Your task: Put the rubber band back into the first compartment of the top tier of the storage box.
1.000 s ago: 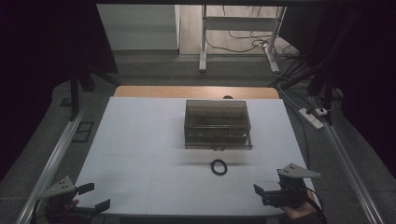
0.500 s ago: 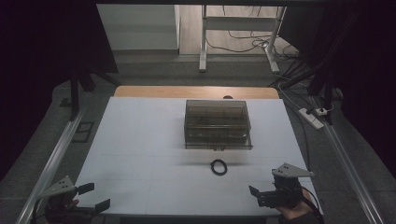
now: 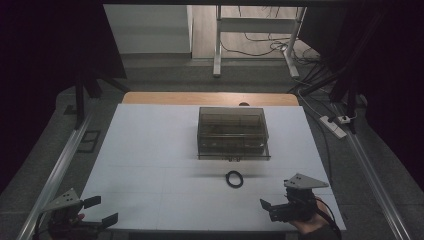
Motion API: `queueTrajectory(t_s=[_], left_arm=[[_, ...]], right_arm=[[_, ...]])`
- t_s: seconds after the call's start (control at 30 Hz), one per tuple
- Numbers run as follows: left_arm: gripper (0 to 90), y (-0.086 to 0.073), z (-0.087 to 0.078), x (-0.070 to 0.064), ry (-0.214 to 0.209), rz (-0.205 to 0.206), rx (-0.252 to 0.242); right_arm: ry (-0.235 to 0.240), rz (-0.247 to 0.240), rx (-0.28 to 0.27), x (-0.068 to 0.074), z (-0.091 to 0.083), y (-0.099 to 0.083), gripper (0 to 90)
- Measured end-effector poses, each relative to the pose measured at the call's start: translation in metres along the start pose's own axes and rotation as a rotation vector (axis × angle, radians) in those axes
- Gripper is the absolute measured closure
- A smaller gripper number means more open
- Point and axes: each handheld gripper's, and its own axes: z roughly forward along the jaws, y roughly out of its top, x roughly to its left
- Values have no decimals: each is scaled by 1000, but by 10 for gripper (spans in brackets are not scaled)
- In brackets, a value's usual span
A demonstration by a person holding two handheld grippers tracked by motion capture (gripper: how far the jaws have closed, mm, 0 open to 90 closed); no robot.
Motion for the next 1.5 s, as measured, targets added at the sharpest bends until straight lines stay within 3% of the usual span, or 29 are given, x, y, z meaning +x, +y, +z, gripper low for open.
queueTrajectory(t_s=[0.53,0.87,1.17,1.5], left_arm=[[8,0,0,0,0,-4,0],[8,0,0,0,1,-5,1],[8,0,0,1,0,-5,0],[9,1,1,1,-1,-6,2]], right_arm=[[71,-33,29,9,18,12,0],[88,-76,85,17,36,18,0],[129,-83,112,20,51,26,0],[152,-138,141,30,68,28,0]])
